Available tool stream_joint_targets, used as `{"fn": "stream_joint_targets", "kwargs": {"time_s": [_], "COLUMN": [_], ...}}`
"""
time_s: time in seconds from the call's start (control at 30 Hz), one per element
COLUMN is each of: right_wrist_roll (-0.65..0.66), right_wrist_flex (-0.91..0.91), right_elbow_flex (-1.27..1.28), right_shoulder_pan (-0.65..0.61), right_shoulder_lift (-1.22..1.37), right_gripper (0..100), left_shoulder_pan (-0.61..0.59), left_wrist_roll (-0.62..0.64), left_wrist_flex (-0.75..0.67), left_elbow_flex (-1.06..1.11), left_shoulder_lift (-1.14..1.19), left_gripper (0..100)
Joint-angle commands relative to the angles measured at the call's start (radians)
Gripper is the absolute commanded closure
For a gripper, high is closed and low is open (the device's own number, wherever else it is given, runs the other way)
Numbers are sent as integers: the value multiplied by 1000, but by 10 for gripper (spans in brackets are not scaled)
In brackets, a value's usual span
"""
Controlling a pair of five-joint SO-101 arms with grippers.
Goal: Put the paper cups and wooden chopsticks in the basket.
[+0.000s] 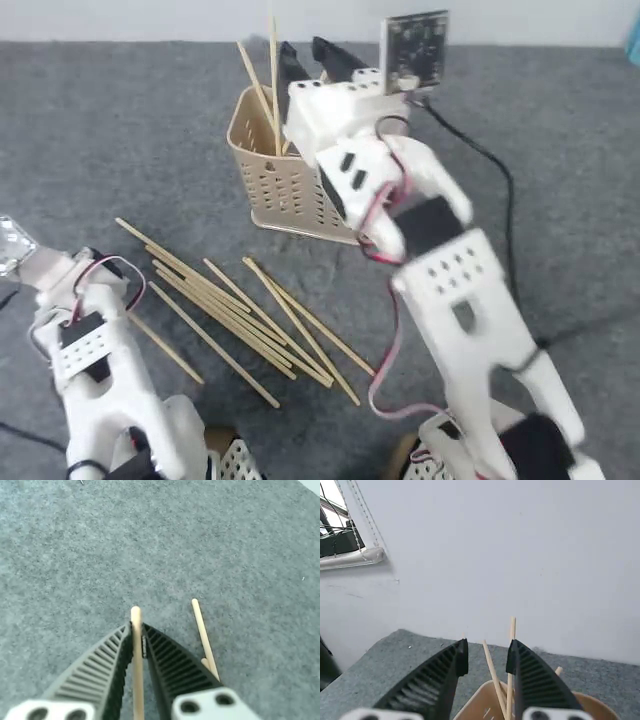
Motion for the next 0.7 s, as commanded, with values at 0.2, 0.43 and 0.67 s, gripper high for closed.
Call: {"fn": "stream_joint_targets", "kwargs": {"time_s": [0.2, 0.43, 0.67], "right_wrist_roll": [-15, -12, 11], "right_wrist_flex": [611, 828, 766], "right_elbow_flex": [-43, 195, 635], "right_shoulder_pan": [-7, 74, 243], "right_shoulder_lift": [-374, -530, -742], "right_gripper": [859, 996, 991], "left_shoulder_pan": [8, 29, 49], "left_wrist_roll": [6, 9, -6], "left_wrist_flex": [-25, -26, 21], "left_elbow_flex": [-8, -50, -254], "left_shoulder_lift": [-43, -44, -44], "left_gripper": [987, 987, 987]}}
